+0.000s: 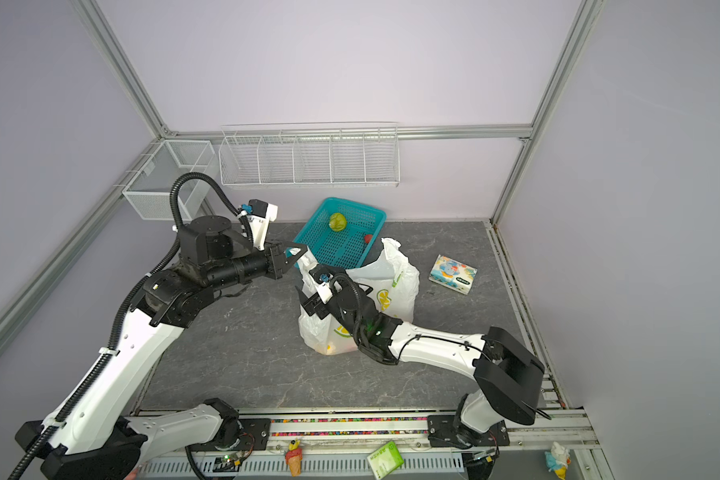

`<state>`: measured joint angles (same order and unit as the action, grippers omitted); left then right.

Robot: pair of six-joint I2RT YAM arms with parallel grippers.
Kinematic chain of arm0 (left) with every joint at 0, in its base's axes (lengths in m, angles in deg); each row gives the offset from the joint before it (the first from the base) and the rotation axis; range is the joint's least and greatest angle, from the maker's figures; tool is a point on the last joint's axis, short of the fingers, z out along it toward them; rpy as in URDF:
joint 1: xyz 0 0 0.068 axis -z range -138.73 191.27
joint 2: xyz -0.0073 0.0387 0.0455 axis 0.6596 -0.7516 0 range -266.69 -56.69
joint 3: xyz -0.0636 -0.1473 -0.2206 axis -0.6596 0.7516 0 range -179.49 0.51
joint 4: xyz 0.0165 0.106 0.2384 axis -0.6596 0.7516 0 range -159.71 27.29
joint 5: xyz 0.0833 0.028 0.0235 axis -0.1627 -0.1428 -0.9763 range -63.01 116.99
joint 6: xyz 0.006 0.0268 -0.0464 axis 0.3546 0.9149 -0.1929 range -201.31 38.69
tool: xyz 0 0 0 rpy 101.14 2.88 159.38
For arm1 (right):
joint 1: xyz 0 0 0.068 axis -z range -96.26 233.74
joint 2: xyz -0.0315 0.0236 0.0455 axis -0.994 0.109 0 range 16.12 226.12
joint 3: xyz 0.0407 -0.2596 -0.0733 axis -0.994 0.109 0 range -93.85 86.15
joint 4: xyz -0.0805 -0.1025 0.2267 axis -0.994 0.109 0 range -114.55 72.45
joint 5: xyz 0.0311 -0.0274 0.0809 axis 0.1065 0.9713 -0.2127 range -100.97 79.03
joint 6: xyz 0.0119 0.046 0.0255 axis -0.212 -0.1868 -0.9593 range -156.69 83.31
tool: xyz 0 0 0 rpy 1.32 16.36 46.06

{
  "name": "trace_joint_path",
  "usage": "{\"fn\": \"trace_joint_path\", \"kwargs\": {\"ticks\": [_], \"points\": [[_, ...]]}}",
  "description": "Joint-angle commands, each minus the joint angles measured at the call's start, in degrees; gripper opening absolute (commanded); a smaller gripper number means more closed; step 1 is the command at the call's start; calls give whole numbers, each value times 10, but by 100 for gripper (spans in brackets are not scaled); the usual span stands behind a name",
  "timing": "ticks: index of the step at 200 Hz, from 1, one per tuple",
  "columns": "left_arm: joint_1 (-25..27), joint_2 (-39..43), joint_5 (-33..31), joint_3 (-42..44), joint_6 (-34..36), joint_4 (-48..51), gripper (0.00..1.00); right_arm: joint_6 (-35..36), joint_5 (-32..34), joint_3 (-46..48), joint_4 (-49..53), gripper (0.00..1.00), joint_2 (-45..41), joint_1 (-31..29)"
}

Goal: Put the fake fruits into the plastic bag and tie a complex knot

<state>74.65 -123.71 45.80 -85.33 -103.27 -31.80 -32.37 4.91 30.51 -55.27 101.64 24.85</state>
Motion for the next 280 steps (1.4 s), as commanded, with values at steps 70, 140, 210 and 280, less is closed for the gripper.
{"fn": "trace_joint_path", "kwargs": {"ticks": [70, 140, 210, 280], "points": [[-3, -1, 25, -4, 21, -20, 0, -30, -439, -110, 129, 93, -14, 119], [-5, 16, 30, 9, -16, -56, 0, -113, -439, -32, -17, 31, 47, 122], [-5, 10, 7, 20, 0, -48, 0, -81, -294, -13, 56, 67, -22, 116], [-5, 9, 9, 23, 8, -49, 0, 11, -128, -26, 171, 96, -111, 56]]}}
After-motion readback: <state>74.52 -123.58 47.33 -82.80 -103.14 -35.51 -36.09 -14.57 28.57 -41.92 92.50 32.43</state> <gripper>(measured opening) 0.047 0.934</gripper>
